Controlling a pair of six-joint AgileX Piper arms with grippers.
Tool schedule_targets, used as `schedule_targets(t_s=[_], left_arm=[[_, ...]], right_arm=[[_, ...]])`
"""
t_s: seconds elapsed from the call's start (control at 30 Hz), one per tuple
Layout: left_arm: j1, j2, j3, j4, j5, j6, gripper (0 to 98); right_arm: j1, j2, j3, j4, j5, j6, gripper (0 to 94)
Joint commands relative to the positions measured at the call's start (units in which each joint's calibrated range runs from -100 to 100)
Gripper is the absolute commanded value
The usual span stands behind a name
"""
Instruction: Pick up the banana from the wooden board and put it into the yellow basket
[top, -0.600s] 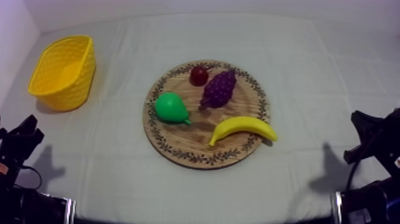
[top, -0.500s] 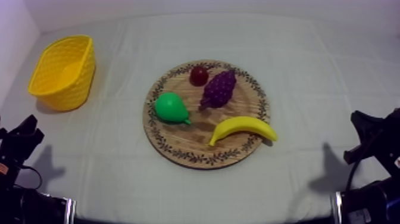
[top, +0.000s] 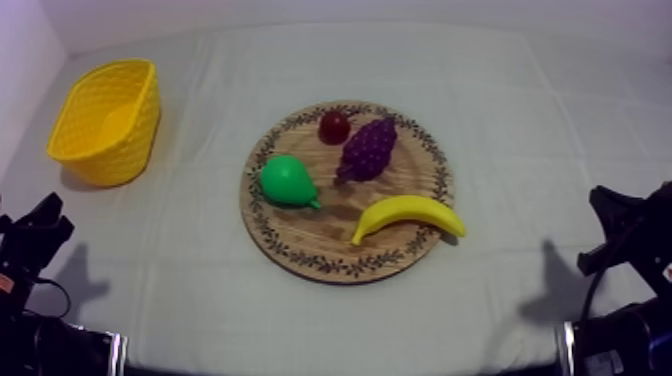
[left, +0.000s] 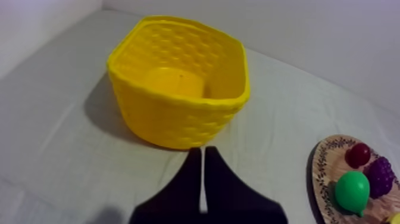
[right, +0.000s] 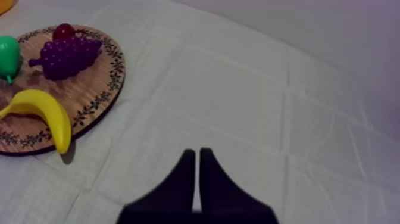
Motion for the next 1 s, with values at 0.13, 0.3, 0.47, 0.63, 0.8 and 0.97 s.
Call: schedule_targets(t_s=[0.13, 0.3, 0.47, 0.63, 0.8, 0.97], left_arm=[[-0.01, -0.02, 0.01, 0.0, 0.02, 0.02, 0.1], [-0.01, -0.02, 0.01, 0.0, 0.02, 0.02, 0.1], [-0.01, -0.02, 0.01, 0.0, 0.02, 0.02, 0.1], [-0.01, -0.02, 0.01, 0.0, 0.02, 0.02, 0.1], [-0.01, -0.02, 0.01, 0.0, 0.02, 0.02, 0.1], [-0.01, -0.02, 0.01, -0.03, -0.1, -0.82, 0.1]], right_arm=[[0.01, -0.04, -0.03, -0.03, 0.0, 0.0, 0.5], [0.01, -0.04, -0.03, -0.03, 0.0, 0.0, 0.5], [0.01, -0.04, -0.03, -0.03, 0.0, 0.0, 0.5], [0.01, -0.04, -0.03, -0.03, 0.0, 0.0, 0.5], [0.01, -0.04, -0.03, -0.03, 0.0, 0.0, 0.5], [0.01, -0.04, -0.03, -0.03, 0.0, 0.0, 0.5]])
